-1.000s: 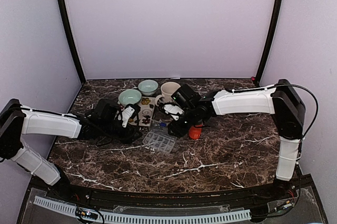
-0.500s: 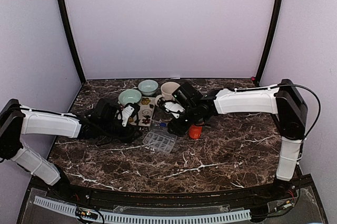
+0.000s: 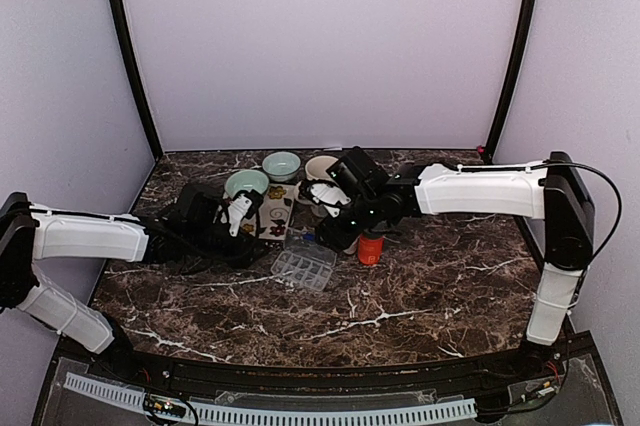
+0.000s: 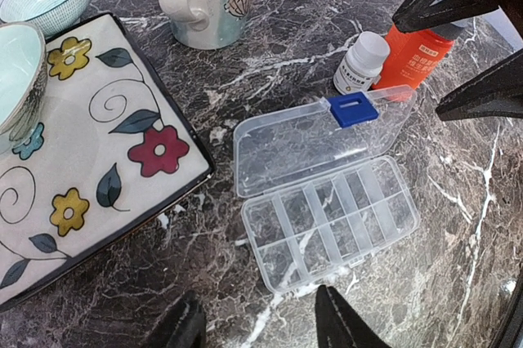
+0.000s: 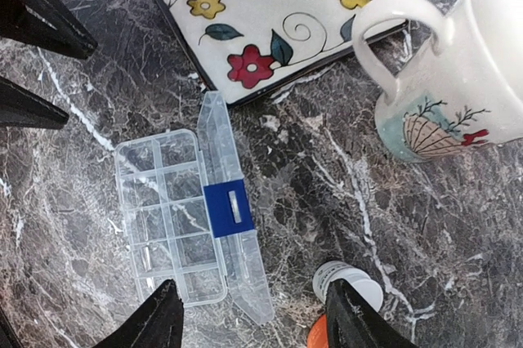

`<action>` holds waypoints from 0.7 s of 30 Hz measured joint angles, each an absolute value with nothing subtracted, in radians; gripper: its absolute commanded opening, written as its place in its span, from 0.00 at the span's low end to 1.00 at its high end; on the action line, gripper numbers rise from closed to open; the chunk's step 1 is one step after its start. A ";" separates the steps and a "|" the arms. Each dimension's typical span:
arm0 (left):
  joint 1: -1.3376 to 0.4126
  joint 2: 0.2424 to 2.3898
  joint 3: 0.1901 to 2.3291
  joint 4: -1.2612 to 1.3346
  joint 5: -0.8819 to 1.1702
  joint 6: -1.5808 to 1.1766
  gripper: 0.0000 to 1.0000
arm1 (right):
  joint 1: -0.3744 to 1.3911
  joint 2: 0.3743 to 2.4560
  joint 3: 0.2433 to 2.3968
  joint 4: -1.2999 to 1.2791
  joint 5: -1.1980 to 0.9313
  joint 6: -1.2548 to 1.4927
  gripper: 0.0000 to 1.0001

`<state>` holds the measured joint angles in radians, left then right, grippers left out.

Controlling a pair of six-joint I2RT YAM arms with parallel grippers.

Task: Sort the pills into containers
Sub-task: Place the pill container at the center of the board, then pick up the pill bottle from the center of the board.

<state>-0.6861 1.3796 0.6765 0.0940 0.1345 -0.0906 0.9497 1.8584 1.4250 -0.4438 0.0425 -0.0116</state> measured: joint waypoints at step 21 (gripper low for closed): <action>-0.685 1.386 0.848 0.104 0.094 -0.071 0.71 | 0.955 1.791 1.617 -0.451 0.619 0.085 0.77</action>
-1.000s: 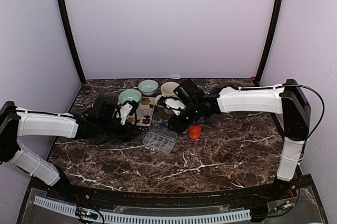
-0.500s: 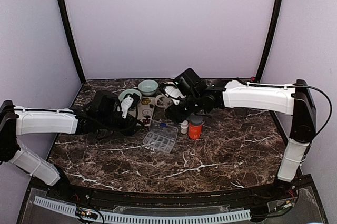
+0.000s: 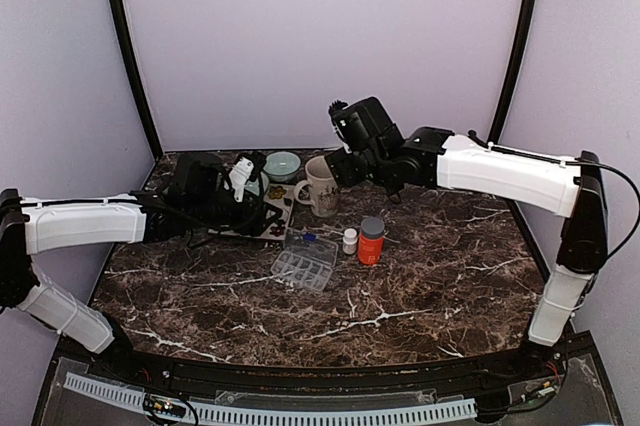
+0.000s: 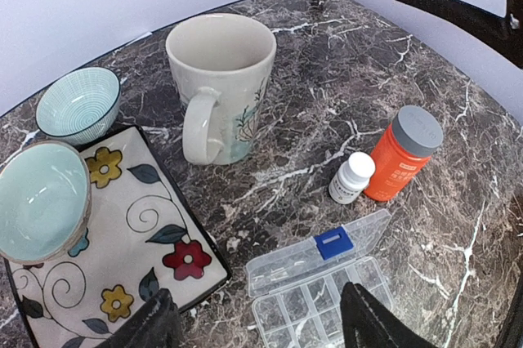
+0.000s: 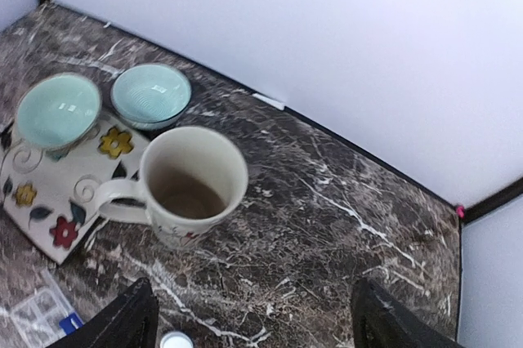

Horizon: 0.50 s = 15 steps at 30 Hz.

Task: Sort the pills into containers
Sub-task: Pick up the pill bottle from the center of the board.

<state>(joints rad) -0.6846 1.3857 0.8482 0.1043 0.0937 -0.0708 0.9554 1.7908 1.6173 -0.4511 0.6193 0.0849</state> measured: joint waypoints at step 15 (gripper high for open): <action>-0.655 1.345 0.849 0.076 0.018 -0.161 0.95 | 0.835 1.780 1.641 -0.446 0.770 0.178 0.97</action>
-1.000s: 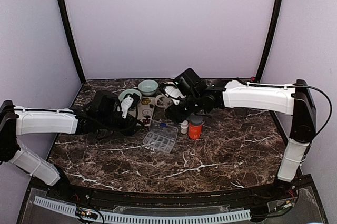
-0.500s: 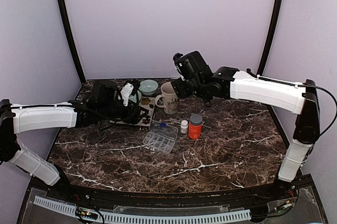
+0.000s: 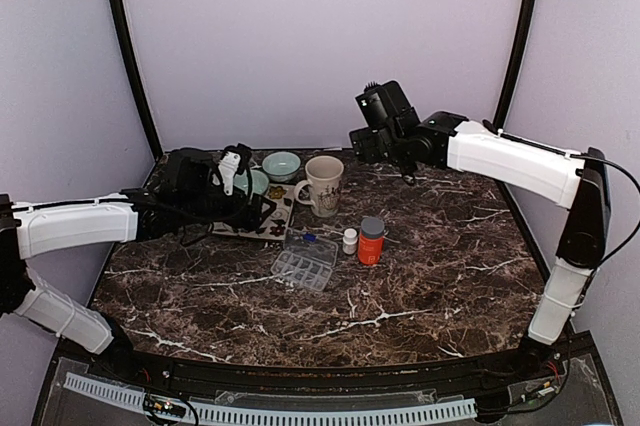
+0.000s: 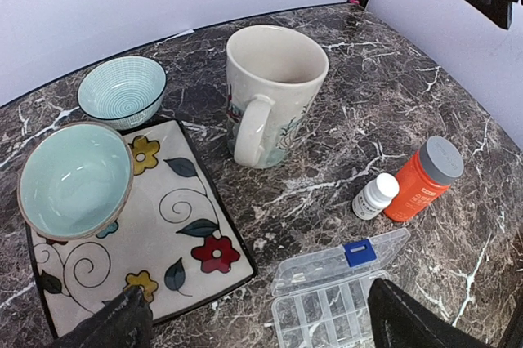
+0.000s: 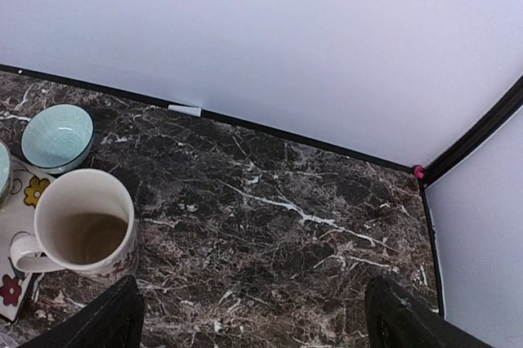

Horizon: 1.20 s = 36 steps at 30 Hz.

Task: Sort the pills into containers
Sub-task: Pick up the pill bottle from the center of the board.

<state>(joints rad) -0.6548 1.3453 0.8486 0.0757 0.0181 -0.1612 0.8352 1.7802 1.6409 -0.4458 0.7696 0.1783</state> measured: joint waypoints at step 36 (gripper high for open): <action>-0.625 1.247 0.732 0.104 0.062 -0.223 0.95 | 0.736 1.831 1.686 -0.992 0.523 0.469 0.99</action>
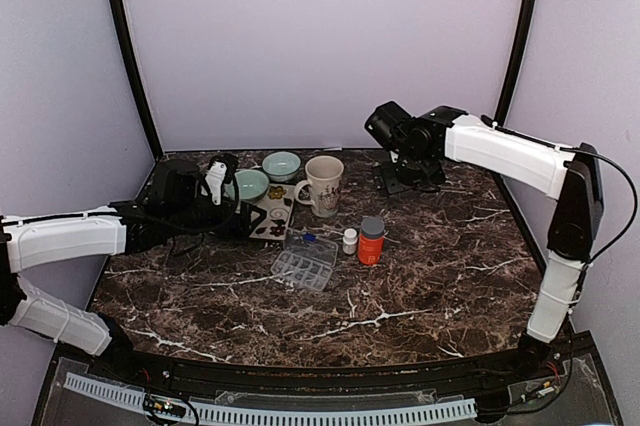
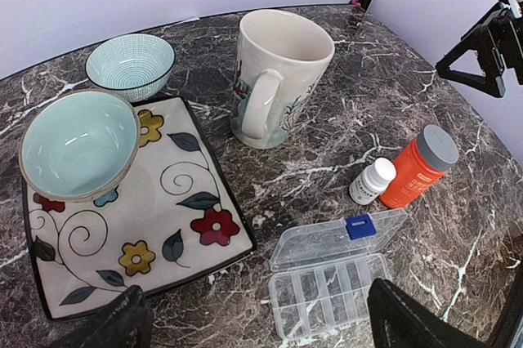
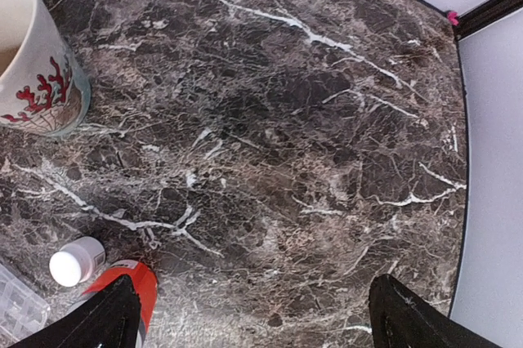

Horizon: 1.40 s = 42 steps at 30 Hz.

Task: Sort the pills into containers
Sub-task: Pick up the pill bottle from the center of the board.

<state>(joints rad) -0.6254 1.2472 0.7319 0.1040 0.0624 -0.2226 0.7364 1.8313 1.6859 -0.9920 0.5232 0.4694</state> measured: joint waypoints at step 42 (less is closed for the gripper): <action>-0.625 1.296 0.729 0.118 0.062 -0.218 0.94 | 0.793 1.963 1.789 -1.079 0.106 0.413 0.97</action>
